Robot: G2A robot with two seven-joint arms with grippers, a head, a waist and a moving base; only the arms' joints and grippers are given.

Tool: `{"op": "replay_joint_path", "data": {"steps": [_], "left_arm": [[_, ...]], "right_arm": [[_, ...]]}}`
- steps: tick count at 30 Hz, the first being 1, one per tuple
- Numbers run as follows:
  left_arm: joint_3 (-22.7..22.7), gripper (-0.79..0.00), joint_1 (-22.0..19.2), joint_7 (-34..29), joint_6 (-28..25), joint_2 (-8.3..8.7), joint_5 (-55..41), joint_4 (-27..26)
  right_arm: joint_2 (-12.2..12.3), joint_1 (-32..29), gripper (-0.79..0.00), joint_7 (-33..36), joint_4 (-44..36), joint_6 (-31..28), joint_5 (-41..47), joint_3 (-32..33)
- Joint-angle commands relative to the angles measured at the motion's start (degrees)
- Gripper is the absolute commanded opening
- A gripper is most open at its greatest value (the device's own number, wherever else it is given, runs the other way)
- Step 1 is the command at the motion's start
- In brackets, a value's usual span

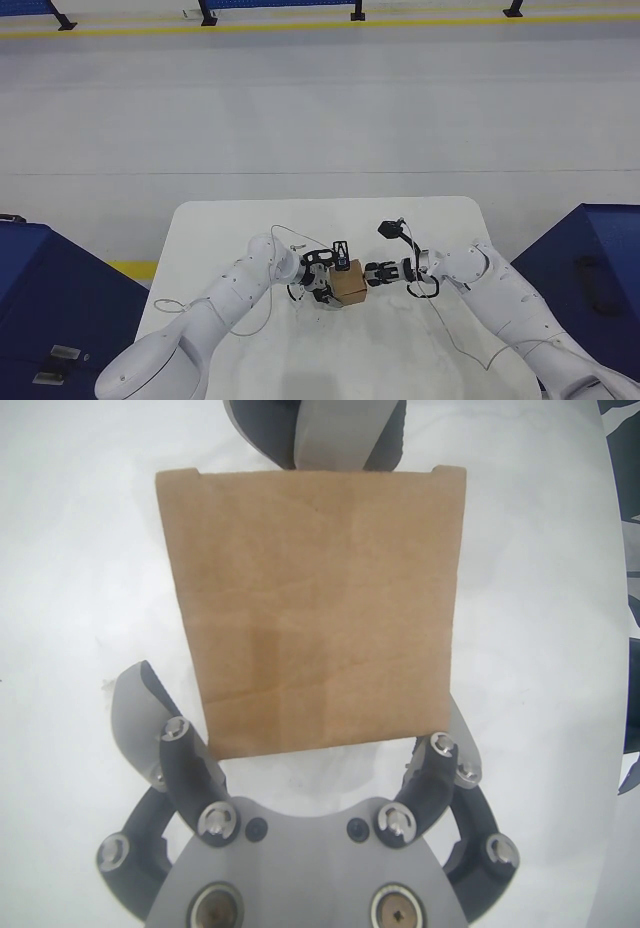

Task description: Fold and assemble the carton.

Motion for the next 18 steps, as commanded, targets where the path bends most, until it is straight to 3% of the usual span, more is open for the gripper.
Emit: {"op": "replay_joint_path", "data": {"steps": [1, 8, 18], "left_arm": [[-0.06, 0.000, 0.13, 0.06, -0.04, 0.01, 0.17, -0.14], [-0.46, 0.000, 0.24, 0.27, 0.12, 0.07, 0.49, -0.30], [-1.86, 0.000, 0.69, 1.46, -2.14, 1.41, 1.04, -0.52]], "right_arm": [[-0.02, -0.14, -0.785, -1.24, -0.51, 0.97, -1.72, -0.07], [-0.12, -0.44, -0.785, -1.81, -1.12, 1.54, -2.82, 0.18], [0.69, 0.40, -0.785, 3.28, 0.40, 1.00, 5.87, 5.23]]}}
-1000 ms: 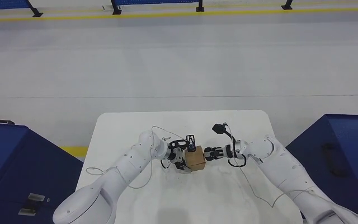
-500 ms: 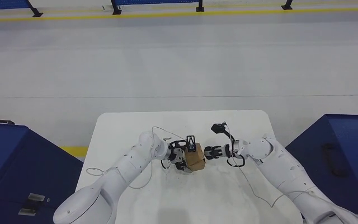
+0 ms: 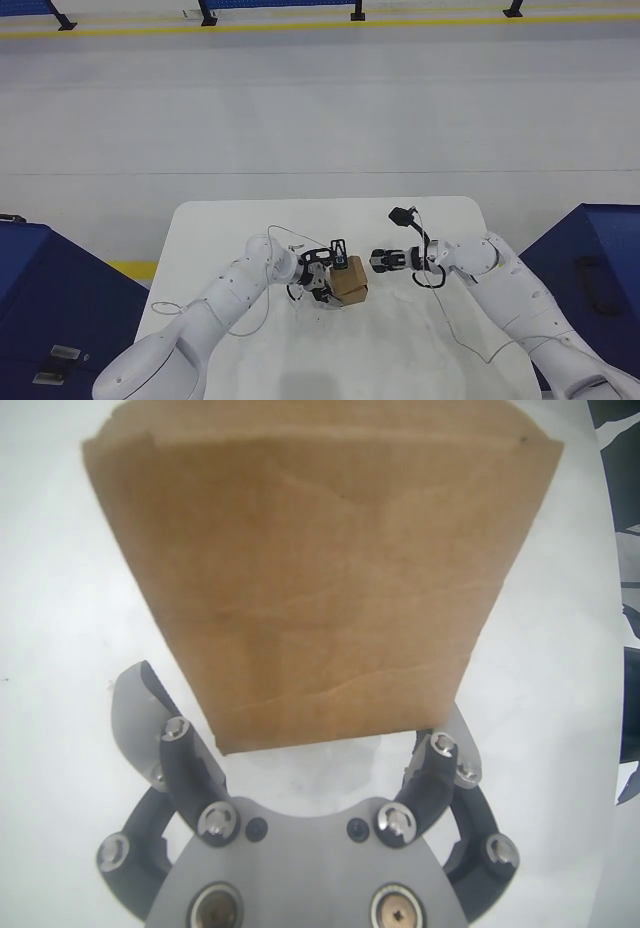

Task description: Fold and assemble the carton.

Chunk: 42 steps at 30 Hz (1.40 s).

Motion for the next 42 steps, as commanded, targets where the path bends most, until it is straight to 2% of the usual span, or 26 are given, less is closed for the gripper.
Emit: {"op": "replay_joint_path", "data": {"steps": [1, 4, 7, 9, 11, 13, 14, 15, 16, 18, 21, 24, 29, 42], "left_arm": [[-0.23, 0.000, 0.10, -0.31, -0.82, 0.77, 1.27, -0.39], [-0.80, 0.000, 0.95, -0.58, -1.11, 2.20, 1.98, -2.58], [-2.45, 0.000, 1.46, -1.42, -1.11, 4.57, 2.36, -5.79], [-5.06, 0.000, 2.69, -1.62, -0.05, 6.58, 1.99, -10.24], [-8.40, -0.006, 5.37, -3.08, 2.59, 8.82, 1.68, -17.24], [-12.58, -0.071, 9.56, -5.32, 4.51, 11.12, 0.11, -26.89], [-14.64, -0.163, 12.11, -6.98, 4.63, 12.25, -0.71, -32.11], [-16.67, -0.296, 14.66, -9.62, 5.02, 13.28, -1.52, -36.71], [-18.50, -0.336, 17.06, -12.54, 5.81, 14.12, -2.49, -41.20], [-20.91, -0.329, 21.27, -17.97, 6.06, 15.34, -4.63, -48.82], [-22.36, -0.394, 24.82, -24.63, 7.03, 16.16, -8.08, -55.02], [-22.53, -0.394, 25.12, -28.53, 8.37, 16.27, -10.40, -56.17], [-20.51, -0.416, 22.77, -31.14, 11.05, 15.51, -12.32, -53.93], [-14.47, -0.400, 14.54, -33.33, 12.83, 12.53, -18.00, -43.20]], "right_arm": [[0.14, 0.03, -0.785, 2.15, 0.35, -0.31, 2.65, 0.86], [0.20, 0.04, -0.785, 3.28, 0.28, -0.34, 3.06, 1.11], [0.16, 0.07, -0.785, 3.54, 0.16, -0.25, 3.26, 1.19], [0.12, 0.14, -0.785, 3.91, -0.15, -0.61, 3.71, 1.24], [0.09, 0.23, -0.785, 4.41, -0.52, -0.93, 4.31, 1.36], [0.06, 0.24, -0.785, 4.22, -0.95, -1.16, 4.86, 1.58], [0.03, 0.21, -0.785, 4.39, -1.23, -1.22, 5.36, 1.63], [0.01, 0.22, -0.785, 4.64, -1.48, -1.25, 5.67, 1.65], [-0.01, 0.21, -0.785, 4.74, -1.73, -1.23, 5.86, 1.68], [-0.05, 0.07, -0.785, 4.81, -2.26, -1.22, 6.17, 1.67], [-0.18, -0.05, -0.785, 5.06, -2.86, -0.93, 5.59, 1.10], [-0.49, 0.00, -0.785, 4.70, -2.92, -0.61, 4.59, 0.09], [-0.92, 0.42, -0.785, 4.03, -2.30, -0.72, 4.20, -0.72], [-1.80, 1.27, -0.785, 1.82, -0.77, 0.09, -0.14, -2.88]]}}
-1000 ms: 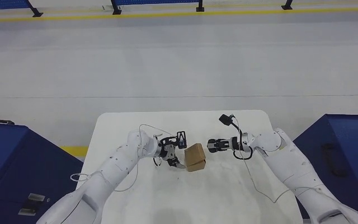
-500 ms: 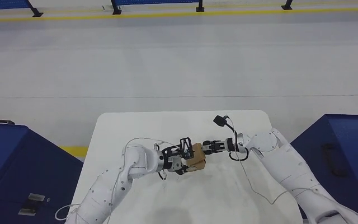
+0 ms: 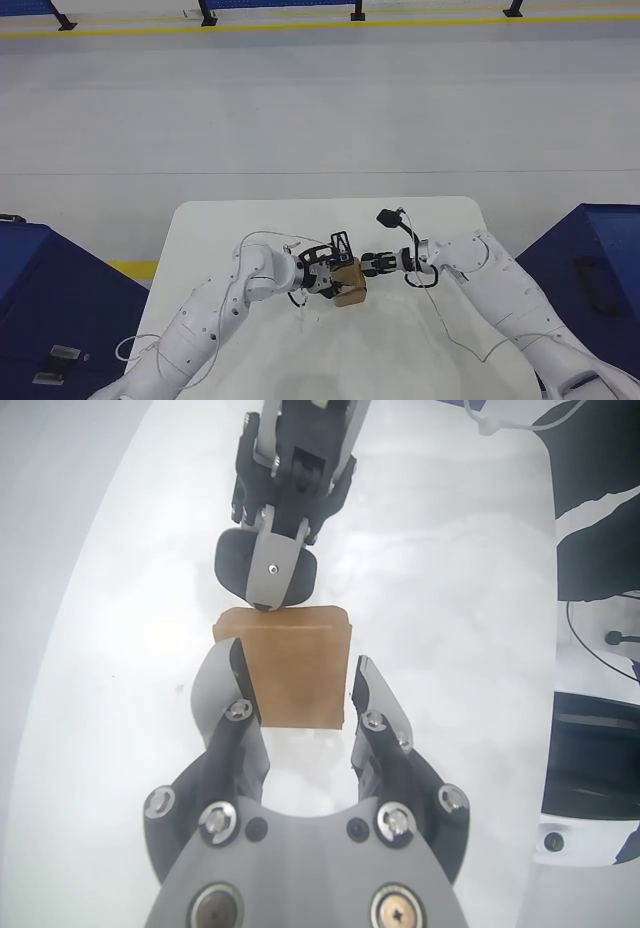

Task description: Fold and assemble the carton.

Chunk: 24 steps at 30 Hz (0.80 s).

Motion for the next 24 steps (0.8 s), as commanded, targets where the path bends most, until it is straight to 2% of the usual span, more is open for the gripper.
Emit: {"op": "replay_joint_path", "data": {"steps": [1, 16, 24], "left_arm": [[0.67, -0.403, -1.00, -0.05, -0.11, -0.39, -0.91, 1.58], [5.34, -0.413, -4.94, -1.24, 0.97, -3.00, -4.20, 7.08], [6.58, -0.456, -6.22, -0.23, 2.18, -4.04, -4.13, 9.33]], "right_arm": [[-0.17, 0.16, -0.785, -0.22, 0.39, -0.14, -0.24, -0.30], [-0.82, 0.56, -0.785, -0.39, 1.81, -0.17, -1.17, -1.05], [-1.01, 0.21, -0.785, -0.57, 2.07, -0.42, -1.61, -1.21]]}}
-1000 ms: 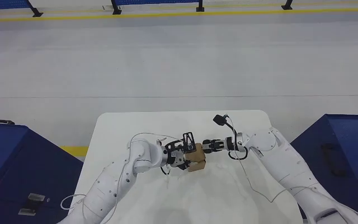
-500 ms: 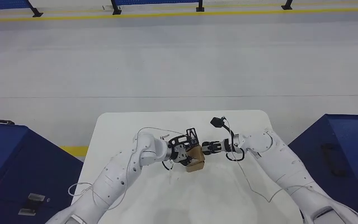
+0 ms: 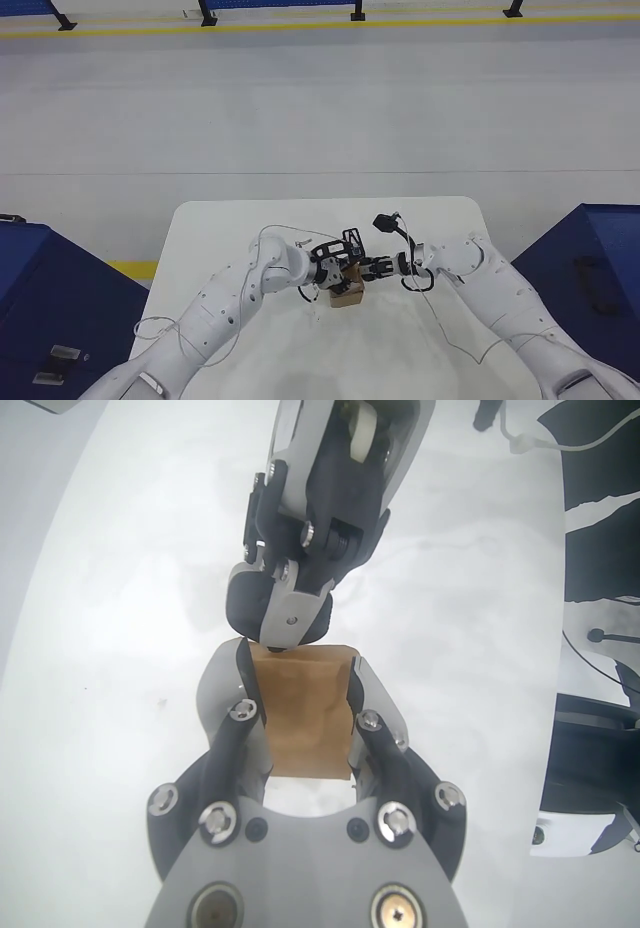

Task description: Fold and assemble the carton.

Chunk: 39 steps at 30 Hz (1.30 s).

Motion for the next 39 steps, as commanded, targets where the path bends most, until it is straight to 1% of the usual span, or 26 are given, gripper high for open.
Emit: {"op": "replay_joint_path", "data": {"steps": [1, 8, 12, 14, 16, 19, 22, 25, 26, 28, 31, 37, 39], "left_arm": [[0.14, -0.459, -0.19, 0.31, 0.02, -0.19, -0.24, 0.52], [-0.13, -0.462, -0.44, 2.46, -1.65, -0.44, -1.00, 1.81], [-1.96, -0.465, -0.03, 2.82, -3.96, 0.30, -2.05, 0.85], [-3.43, -0.453, 0.74, 1.90, -4.76, 1.14, -1.34, -1.21], [-5.51, -0.440, 2.07, 0.43, -5.66, 2.36, 0.21, -3.94], [-9.35, -0.434, 4.84, -4.31, -7.02, 4.61, 3.02, -8.09], [-13.35, -0.406, 8.05, -10.00, -8.82, 6.71, 3.10, -11.30], [-15.86, -0.434, 10.63, -14.58, -10.22, 8.11, 0.90, -13.14], [-15.97, -0.462, 11.11, -15.97, -10.31, 8.33, 0.09, -13.37], [-15.09, -0.462, 11.30, -18.27, -9.67, 8.37, -1.02, -13.44], [-12.68, -0.468, 10.07, -18.88, -8.30, 7.74, -2.95, -11.45], [-6.72, -0.505, 5.20, -15.99, -6.09, 5.29, -4.81, -3.29], [-4.91, -0.499, 3.66, -14.83, -6.05, 4.44, -4.83, -0.63]], "right_arm": [[-0.03, -0.03, -0.785, 0.06, 0.03, -0.10, 0.05, 0.04], [-0.11, -0.26, -0.785, 0.17, 0.28, -0.96, 0.91, 0.47], [-0.12, -0.28, -0.785, 0.19, 0.15, -0.90, 0.71, 0.63], [-0.13, -0.33, -0.785, 0.22, 0.06, -0.85, 0.65, 0.72], [-0.15, -0.35, -0.785, 0.29, -0.01, -0.70, 0.67, 0.78], [-0.20, -0.30, -0.785, 0.42, -0.05, -0.55, 0.60, 0.79], [-0.26, -0.25, -0.785, 0.50, -0.02, -0.52, 0.50, 0.79], [-0.31, -0.15, -0.785, 0.52, -0.08, -0.46, 0.15, 0.77], [-0.33, -0.15, -0.785, 0.50, -0.11, -0.41, 0.11, 0.77], [-0.37, -0.10, -0.785, 0.58, -0.22, -0.30, -0.01, 0.75], [-0.44, -0.03, -0.785, 0.65, -0.51, -0.06, -0.17, 0.71], [-0.49, -0.17, -0.785, 0.71, -0.89, 0.15, -0.24, 0.84], [-0.50, -0.22, -0.785, 0.75, -0.95, 0.21, -0.25, 0.89]]}}
